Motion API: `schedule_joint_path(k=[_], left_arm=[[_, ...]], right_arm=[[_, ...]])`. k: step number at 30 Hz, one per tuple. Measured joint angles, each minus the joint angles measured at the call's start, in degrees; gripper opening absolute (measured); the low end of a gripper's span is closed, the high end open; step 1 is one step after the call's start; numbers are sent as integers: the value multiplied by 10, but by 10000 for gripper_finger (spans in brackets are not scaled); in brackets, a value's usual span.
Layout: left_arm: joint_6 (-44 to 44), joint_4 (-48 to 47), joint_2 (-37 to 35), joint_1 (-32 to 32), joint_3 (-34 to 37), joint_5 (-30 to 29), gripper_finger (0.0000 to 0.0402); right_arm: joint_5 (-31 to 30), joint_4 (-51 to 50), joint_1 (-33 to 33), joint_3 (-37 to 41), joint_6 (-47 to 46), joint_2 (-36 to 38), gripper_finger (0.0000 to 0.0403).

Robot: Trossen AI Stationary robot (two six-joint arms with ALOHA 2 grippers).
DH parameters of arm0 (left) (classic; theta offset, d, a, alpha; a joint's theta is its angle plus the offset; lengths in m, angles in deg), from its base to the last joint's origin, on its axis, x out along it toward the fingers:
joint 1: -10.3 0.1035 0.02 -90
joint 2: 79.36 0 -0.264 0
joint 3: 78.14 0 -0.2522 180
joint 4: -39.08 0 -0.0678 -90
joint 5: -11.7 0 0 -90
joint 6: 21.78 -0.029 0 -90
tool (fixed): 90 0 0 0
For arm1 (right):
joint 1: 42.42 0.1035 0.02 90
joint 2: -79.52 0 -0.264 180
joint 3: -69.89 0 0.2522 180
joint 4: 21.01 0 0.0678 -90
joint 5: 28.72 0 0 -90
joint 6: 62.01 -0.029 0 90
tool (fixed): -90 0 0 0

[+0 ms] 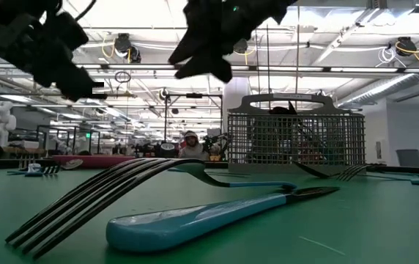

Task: Sort silverware
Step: Put the top left black spoon into the cutlery rack with the other black spoons

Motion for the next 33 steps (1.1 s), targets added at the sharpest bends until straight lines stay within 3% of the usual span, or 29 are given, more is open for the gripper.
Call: schedule_joint_path(k=[5, 12, 17, 33], left_arm=[[222, -159, 4, 6, -42, -126, 180], [408, -330, 58, 29, -66, -128, 180], [445, -337, 119, 48, -67, -113, 180], [425, -284, 247, 84, -68, -91, 180]], right_arm=[[-3, -2, -3, 0, 12, -25, 160], [-17, 34, -6, 0, 27, -29, 160], [-15, 57, -7, 0, 48, -29, 160], [-14, 52, 2, 0, 87, -29, 160]])
